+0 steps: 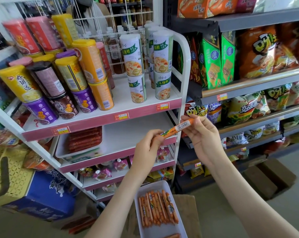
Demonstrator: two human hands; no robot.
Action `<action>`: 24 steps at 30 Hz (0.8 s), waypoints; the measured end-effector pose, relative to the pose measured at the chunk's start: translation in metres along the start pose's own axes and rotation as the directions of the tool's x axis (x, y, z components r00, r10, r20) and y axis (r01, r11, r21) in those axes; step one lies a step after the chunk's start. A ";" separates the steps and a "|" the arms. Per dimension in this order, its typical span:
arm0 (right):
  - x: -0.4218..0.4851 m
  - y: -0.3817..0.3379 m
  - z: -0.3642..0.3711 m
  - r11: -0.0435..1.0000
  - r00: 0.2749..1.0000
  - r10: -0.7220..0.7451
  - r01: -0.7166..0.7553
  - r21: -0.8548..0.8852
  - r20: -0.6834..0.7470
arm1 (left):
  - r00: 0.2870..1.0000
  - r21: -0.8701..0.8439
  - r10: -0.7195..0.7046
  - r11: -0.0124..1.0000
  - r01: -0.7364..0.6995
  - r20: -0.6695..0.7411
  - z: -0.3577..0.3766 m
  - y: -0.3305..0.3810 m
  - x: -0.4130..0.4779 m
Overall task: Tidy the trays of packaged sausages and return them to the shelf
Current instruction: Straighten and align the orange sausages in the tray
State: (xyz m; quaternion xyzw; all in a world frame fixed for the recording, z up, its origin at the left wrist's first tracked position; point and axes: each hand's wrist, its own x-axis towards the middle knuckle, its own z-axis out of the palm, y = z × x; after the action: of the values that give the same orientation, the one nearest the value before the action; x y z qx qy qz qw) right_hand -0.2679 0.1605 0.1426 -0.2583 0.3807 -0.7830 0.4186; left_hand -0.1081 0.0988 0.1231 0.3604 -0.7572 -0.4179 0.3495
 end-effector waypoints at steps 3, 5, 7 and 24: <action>0.005 0.009 -0.008 0.992 0.994 0.104 -0.101 0.082 -0.045 | 1.000 0.019 -0.024 1.000 0.025 -0.012 0.003 -0.003 -0.002; 0.007 0.015 -0.011 0.977 0.979 0.175 -0.159 0.144 -0.109 | 0.999 0.020 -0.030 0.999 0.030 -0.019 0.003 -0.001 -0.002; 0.008 0.020 -0.012 0.947 0.950 0.256 -0.209 0.244 -0.178 | 0.998 0.016 -0.019 1.000 0.020 -0.061 0.001 0.002 -0.003; -0.003 0.021 0.003 0.764 0.990 -0.004 0.092 -0.638 0.138 | 0.956 0.274 0.289 0.925 -0.262 -0.061 0.008 -0.002 0.005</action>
State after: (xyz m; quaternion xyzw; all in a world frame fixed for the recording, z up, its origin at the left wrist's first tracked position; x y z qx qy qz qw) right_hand -0.2546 0.1549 0.1267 -0.4455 0.5911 -0.5974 0.3085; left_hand -0.1168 0.0975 0.1195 0.3140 -0.8306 -0.2418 0.3911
